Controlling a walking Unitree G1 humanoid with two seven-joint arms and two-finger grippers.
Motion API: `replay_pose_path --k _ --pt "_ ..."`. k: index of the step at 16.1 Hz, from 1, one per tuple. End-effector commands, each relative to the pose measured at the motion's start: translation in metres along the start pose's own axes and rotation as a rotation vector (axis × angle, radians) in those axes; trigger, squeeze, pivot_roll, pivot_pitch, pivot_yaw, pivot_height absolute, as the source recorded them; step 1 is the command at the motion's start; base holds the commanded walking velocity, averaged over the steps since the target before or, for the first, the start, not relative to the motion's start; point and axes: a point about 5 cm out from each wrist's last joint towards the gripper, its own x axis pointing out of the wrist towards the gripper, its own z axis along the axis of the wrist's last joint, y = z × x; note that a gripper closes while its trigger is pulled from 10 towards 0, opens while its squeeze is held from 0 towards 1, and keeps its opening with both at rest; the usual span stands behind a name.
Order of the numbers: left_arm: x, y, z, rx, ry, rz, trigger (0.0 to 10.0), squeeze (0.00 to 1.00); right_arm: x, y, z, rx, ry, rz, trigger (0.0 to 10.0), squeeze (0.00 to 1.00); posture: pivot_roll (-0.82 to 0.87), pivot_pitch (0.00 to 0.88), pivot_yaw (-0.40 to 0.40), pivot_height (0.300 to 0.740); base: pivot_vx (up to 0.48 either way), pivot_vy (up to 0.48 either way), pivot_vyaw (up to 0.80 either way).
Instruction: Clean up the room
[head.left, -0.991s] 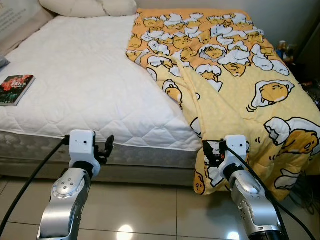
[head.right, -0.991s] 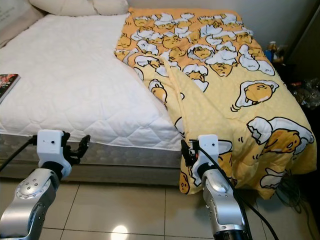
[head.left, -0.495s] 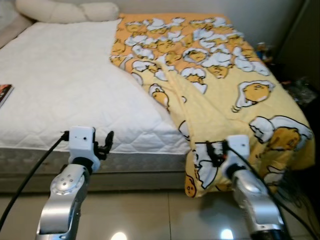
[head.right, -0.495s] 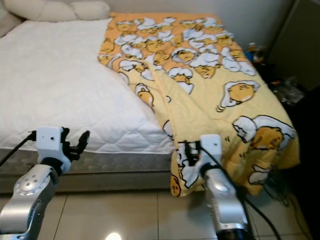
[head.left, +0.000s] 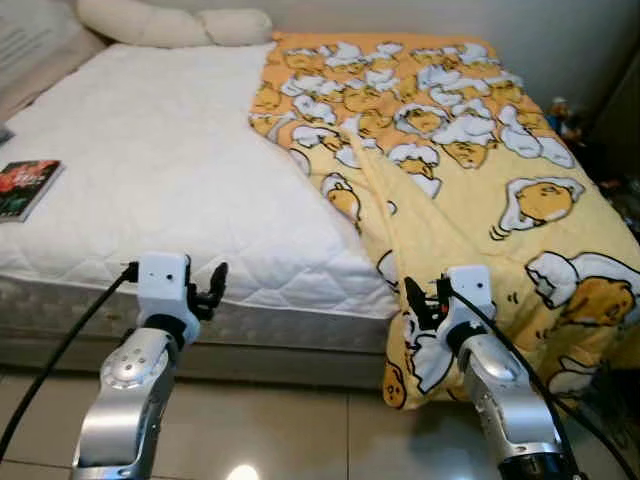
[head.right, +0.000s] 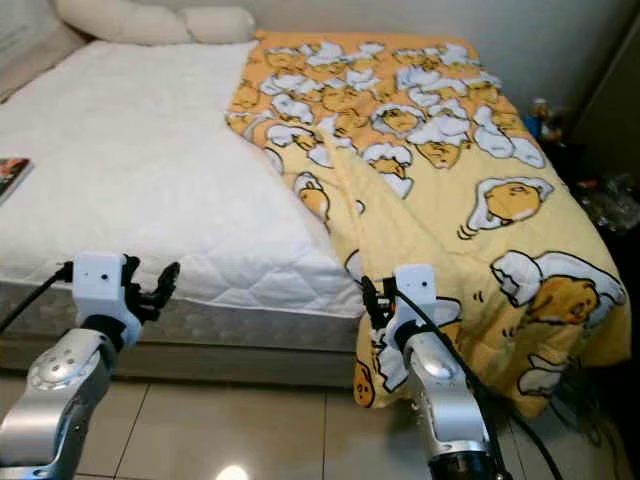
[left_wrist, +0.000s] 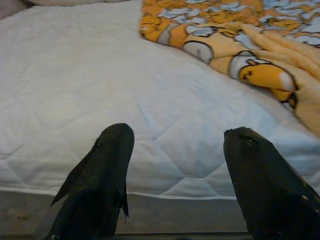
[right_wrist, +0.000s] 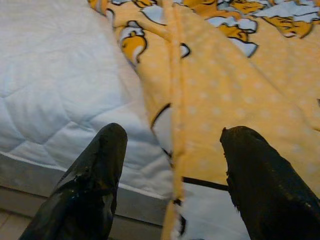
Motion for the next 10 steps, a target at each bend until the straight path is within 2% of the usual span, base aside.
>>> replay_pose_path --k 1,2,5,10 --pt "0.0010 -0.0005 -0.0004 -0.002 0.001 -0.006 10.0 0.00 0.0004 -0.0017 -0.0004 -0.008 0.004 -0.007 10.0 0.00 -0.03 0.000 0.026 0.740 0.326 0.000 0.00" --pt "0.0010 -0.0008 -0.0007 -0.002 0.001 -0.007 10.0 0.00 0.0005 -0.0023 -0.0013 -0.004 0.015 -0.011 10.0 0.00 -0.03 0.000 0.026 0.740 0.322 0.000 0.00" --pt "0.0012 -0.0005 -0.0010 -0.001 0.000 -0.009 10.0 0.00 0.0007 -0.0019 -0.0017 -0.008 0.014 -0.007 10.0 0.00 -0.03 0.000 0.028 0.740 0.326 0.000 -0.80" --pt "0.0014 0.0022 -0.0016 0.003 0.001 -0.008 10.0 0.00 0.0020 -0.0009 -0.0017 -0.018 0.007 -0.007 10.0 0.00 -0.02 0.000 0.032 0.740 0.325 0.000 0.00"
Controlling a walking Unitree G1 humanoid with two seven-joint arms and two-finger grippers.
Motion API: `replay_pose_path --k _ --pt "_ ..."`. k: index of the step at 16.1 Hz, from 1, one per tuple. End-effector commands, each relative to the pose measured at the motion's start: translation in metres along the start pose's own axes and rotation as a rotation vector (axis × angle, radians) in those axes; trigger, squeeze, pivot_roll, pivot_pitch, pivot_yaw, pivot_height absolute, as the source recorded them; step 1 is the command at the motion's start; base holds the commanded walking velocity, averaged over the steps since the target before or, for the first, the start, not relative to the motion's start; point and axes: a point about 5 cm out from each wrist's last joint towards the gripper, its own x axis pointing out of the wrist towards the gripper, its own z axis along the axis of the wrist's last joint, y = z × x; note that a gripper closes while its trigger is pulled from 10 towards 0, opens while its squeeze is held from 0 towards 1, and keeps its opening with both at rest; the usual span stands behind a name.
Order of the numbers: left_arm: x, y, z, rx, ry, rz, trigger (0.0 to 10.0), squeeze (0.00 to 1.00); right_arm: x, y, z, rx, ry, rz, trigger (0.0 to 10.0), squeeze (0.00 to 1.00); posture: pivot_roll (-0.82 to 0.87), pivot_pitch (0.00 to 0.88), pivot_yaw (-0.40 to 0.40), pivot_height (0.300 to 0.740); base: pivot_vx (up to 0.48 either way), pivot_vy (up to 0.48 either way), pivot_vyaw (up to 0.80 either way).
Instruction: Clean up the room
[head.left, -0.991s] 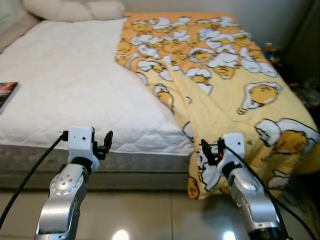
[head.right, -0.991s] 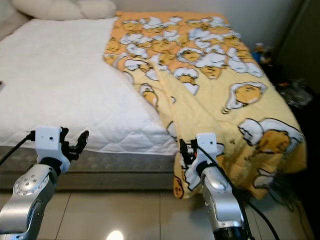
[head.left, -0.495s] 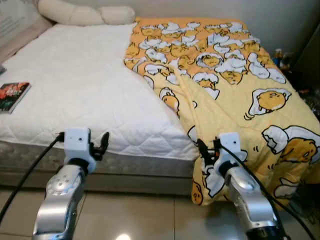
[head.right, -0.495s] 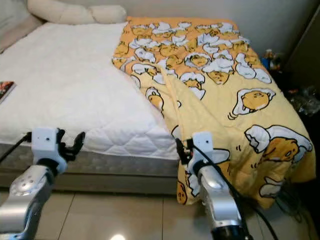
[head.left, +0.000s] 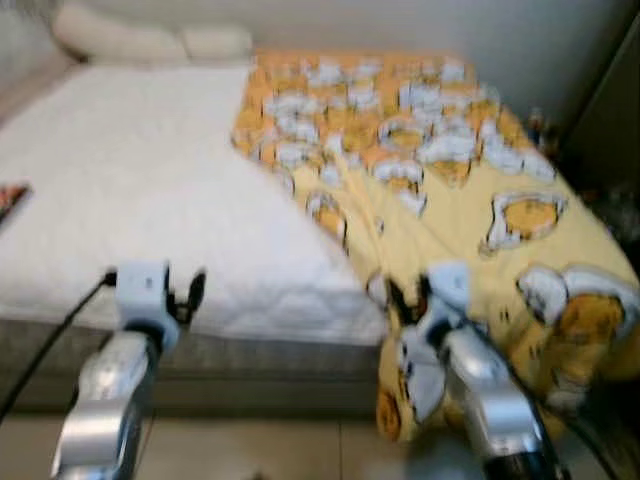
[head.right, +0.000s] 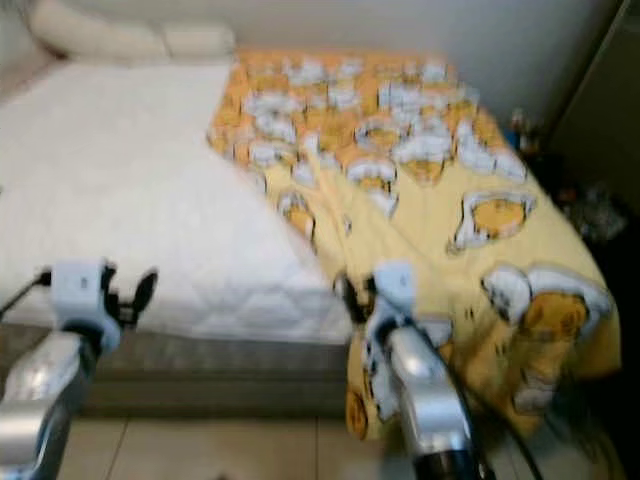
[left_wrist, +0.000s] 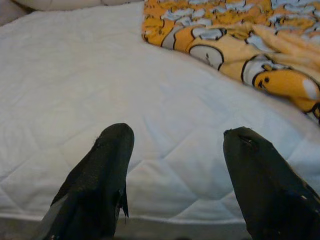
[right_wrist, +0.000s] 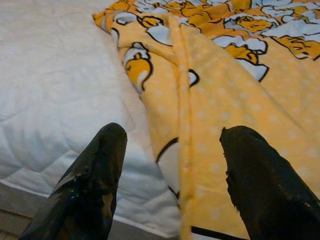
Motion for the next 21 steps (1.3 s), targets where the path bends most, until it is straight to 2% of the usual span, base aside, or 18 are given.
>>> replay_pose_path --k 1,10,13,18,21 --pt "0.0029 -0.0091 0.0068 -0.002 -0.029 -0.038 10.0 0.00 -0.0037 -0.0158 -0.0021 -0.011 0.012 -0.051 10.0 0.00 -0.02 0.000 0.033 0.740 0.326 0.000 0.00" --pt "0.0051 -0.0091 0.0068 0.005 -0.027 -0.043 10.0 0.00 -0.0004 -0.0162 -0.0015 -0.023 0.006 -0.052 10.0 0.00 -0.02 0.000 0.040 0.740 0.320 0.000 0.00" --pt "0.0064 -0.0140 0.0058 0.020 -0.019 -0.056 10.0 0.00 0.0005 -0.0167 -0.0017 -0.026 0.009 -0.055 10.0 0.00 -0.02 0.000 0.040 0.740 0.000 0.000 0.00" --pt "0.0081 -0.0131 0.0068 0.031 -0.021 -0.055 10.0 0.00 0.0017 -0.0176 -0.0055 -0.021 0.033 -0.062 10.0 0.00 -0.02 0.000 0.041 0.740 0.000 0.446 -0.79" --pt "0.0087 -0.0112 0.0076 0.033 -0.022 -0.049 10.0 0.00 0.0028 -0.0175 -0.0033 -0.022 0.023 -0.061 10.0 0.00 -0.02 0.000 0.046 0.740 0.000 0.480 0.00"
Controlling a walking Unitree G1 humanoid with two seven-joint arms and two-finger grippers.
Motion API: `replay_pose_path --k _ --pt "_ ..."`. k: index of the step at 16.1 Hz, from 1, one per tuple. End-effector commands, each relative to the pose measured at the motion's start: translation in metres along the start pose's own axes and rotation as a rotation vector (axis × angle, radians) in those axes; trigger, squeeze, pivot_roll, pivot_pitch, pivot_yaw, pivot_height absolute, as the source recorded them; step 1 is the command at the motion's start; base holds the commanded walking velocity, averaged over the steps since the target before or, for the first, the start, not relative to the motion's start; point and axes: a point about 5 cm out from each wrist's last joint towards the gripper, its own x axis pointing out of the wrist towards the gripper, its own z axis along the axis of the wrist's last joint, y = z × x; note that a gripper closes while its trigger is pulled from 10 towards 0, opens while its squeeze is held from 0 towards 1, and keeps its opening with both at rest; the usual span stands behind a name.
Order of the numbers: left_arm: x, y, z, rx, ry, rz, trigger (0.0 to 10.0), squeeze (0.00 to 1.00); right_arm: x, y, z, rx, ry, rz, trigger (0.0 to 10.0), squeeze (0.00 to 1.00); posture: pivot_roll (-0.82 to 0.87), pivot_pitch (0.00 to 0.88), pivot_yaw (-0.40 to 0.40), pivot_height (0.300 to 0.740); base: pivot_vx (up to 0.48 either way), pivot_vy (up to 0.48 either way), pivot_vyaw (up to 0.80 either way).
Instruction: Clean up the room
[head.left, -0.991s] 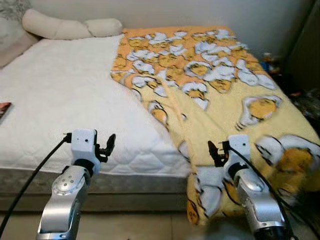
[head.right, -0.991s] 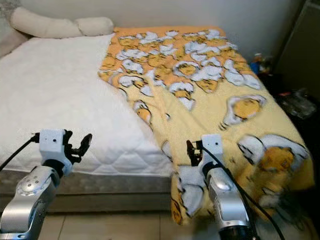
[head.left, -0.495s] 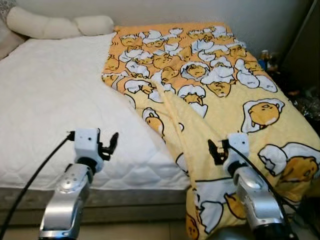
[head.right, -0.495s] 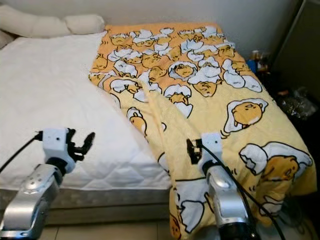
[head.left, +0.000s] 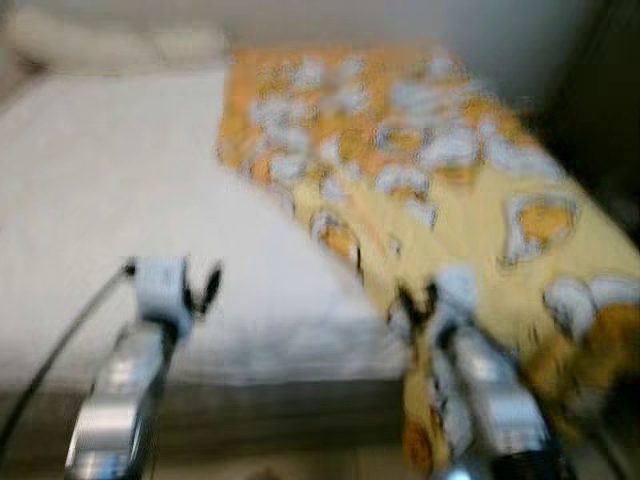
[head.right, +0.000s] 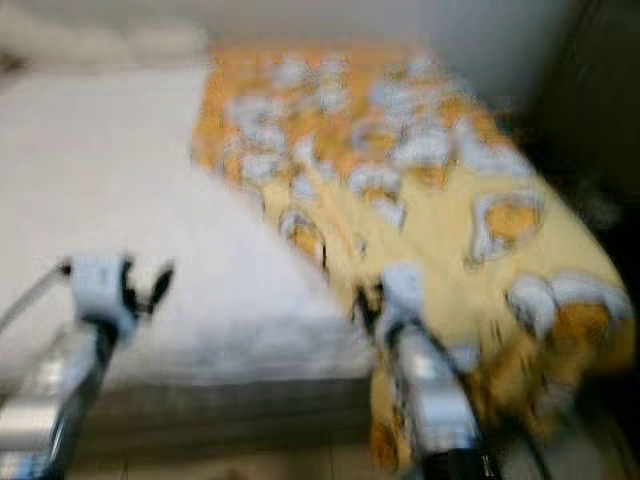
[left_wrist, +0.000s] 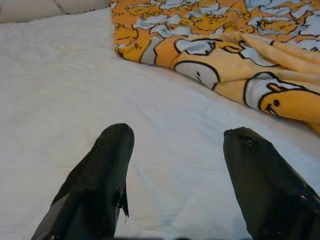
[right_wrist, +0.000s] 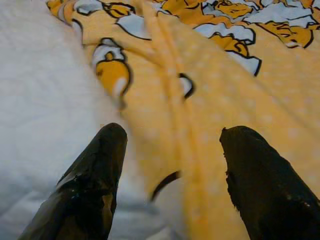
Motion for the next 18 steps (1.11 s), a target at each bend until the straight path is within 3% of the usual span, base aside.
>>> replay_pose_path --k 1,5,7,10,11,12,14,18 --pt "0.001 -0.004 0.003 0.025 -0.005 -0.004 10.0 0.00 0.000 -0.007 0.005 -0.013 -0.022 -0.014 10.0 0.00 -0.02 0.000 0.047 0.740 0.000 0.000 0.00" --pt "0.004 -0.010 0.003 0.041 -0.002 -0.003 10.0 0.00 0.001 -0.006 0.006 -0.010 -0.026 -0.007 10.0 0.00 -0.02 0.000 0.046 0.740 0.000 -0.480 0.00" --pt "0.006 -0.014 0.004 -0.004 -0.011 -0.009 10.0 0.00 0.001 -0.008 0.008 -0.009 -0.026 -0.012 10.0 0.00 -0.02 0.000 0.046 0.740 0.000 0.000 0.00" --pt "0.007 -0.019 0.005 0.018 -0.002 -0.026 10.0 0.00 0.002 -0.013 0.007 -0.024 -0.009 -0.030 10.0 0.00 -0.02 0.000 0.044 0.740 0.000 0.000 0.00" --pt "0.007 -0.020 0.007 0.029 -0.002 -0.039 10.0 0.00 0.001 -0.017 0.007 -0.012 -0.001 -0.050 10.0 0.38 -0.02 0.000 0.044 0.740 0.000 0.000 0.00" --pt "0.006 -0.021 0.009 0.032 -0.005 -0.055 10.0 0.00 0.000 -0.020 0.005 0.004 0.016 -0.076 10.0 1.00 -0.02 0.000 0.054 0.740 0.000 0.000 0.00" --pt "0.003 -0.024 0.010 0.016 0.013 -0.143 10.0 0.00 0.008 -0.017 -0.005 -0.071 0.099 -0.019 10.0 1.00 -0.04 0.000 0.087 0.740 0.000 0.000 0.00" --pt "0.004 -0.039 0.011 0.095 0.029 -0.311 10.0 0.00 0.038 -0.019 -0.010 -0.160 0.228 -0.001 10.0 1.00 0.01 0.031 0.083 0.740 0.000 0.000 0.00"
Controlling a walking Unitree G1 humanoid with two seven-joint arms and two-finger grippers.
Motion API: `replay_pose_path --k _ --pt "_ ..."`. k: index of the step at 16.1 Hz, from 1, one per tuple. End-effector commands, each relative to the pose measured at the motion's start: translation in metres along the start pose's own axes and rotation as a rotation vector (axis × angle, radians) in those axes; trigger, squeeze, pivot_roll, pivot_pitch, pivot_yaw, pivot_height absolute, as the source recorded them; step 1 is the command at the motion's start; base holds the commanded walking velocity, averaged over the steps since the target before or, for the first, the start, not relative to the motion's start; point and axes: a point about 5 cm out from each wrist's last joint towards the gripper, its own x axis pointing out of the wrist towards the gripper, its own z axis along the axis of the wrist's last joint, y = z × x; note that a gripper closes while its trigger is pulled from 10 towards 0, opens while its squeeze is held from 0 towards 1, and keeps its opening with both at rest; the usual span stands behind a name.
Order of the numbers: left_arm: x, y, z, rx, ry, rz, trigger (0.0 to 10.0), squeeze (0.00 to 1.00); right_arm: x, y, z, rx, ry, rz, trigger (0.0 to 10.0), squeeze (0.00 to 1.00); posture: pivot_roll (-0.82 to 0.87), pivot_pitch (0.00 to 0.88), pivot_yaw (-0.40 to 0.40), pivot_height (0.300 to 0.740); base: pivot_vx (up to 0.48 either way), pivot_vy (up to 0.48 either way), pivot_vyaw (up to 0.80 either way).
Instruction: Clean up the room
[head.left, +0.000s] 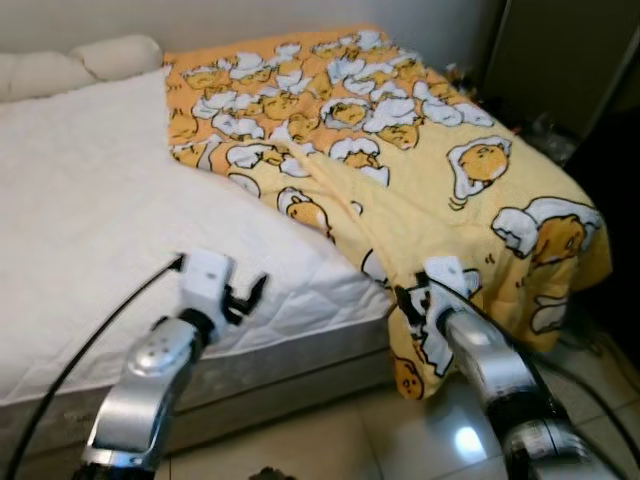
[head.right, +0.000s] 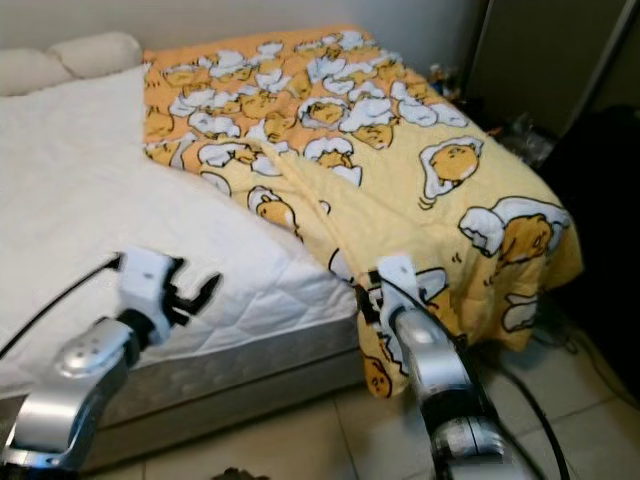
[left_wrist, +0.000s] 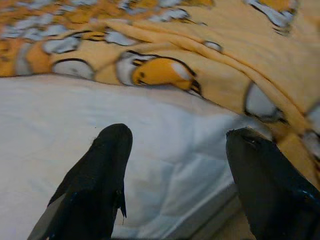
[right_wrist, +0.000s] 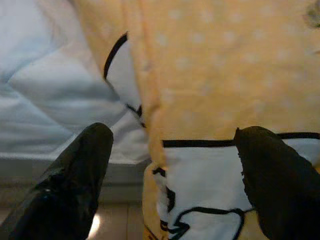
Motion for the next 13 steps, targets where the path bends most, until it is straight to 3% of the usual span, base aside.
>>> replay_pose_path --k 1,3,4,6,7,8,9,11,12,13 --pt "-0.001 -0.006 0.005 0.034 0.008 -0.073 10.0 0.00 0.006 0.006 0.005 -0.011 0.010 0.053 10.0 1.00 0.04 0.068 0.072 0.740 0.000 0.000 0.00" --pt "-0.005 -0.009 0.005 0.038 0.021 -0.097 10.0 0.00 0.009 0.007 0.011 -0.030 0.003 0.066 10.0 1.00 0.06 0.091 0.070 0.740 0.000 0.000 0.00" --pt "-0.010 -0.012 0.005 0.027 0.030 -0.124 10.0 0.00 0.012 0.004 0.015 -0.124 0.024 0.016 10.0 0.00 0.07 0.121 0.067 0.740 0.000 0.000 0.00" --pt "-0.029 -0.021 -0.001 0.029 0.076 -0.200 10.0 0.00 0.015 -0.005 0.021 -0.247 0.055 -0.105 10.0 0.00 0.12 0.191 0.065 0.740 0.000 0.000 0.00" --pt "-0.037 -0.023 -0.003 0.031 0.092 -0.209 10.0 0.00 0.015 -0.007 0.022 -0.261 0.061 -0.128 10.0 0.00 0.13 0.211 0.065 0.740 0.000 0.000 0.00" --pt "-0.041 -0.024 -0.003 0.030 0.098 -0.209 10.0 0.00 0.015 -0.009 0.023 -0.270 0.063 -0.144 9.0 0.00 0.14 0.221 0.064 0.740 0.000 0.000 0.00" --pt "-0.045 -0.024 -0.004 0.029 0.106 -0.208 10.0 0.00 0.015 -0.011 0.023 -0.266 0.059 -0.155 4.0 0.00 0.15 0.238 0.065 0.740 0.000 0.000 0.00" --pt "-0.052 -0.026 -0.004 0.028 0.119 -0.207 10.0 0.00 0.015 -0.012 0.023 -0.250 0.055 -0.152 2.4 0.00 0.16 0.257 0.065 0.740 0.000 0.000 0.00" --pt "-0.057 -0.026 -0.004 0.028 0.128 -0.206 10.0 0.00 0.015 -0.011 0.024 -0.250 0.043 -0.144 0.2 0.00 0.17 0.268 0.070 0.740 0.000 0.000 0.00" --pt "-0.061 -0.027 -0.005 0.030 0.141 -0.206 10.0 0.00 0.015 -0.011 0.026 -0.236 0.030 -0.134 0.0 0.00 0.17 0.268 0.070 0.740 0.000 0.000 0.00"
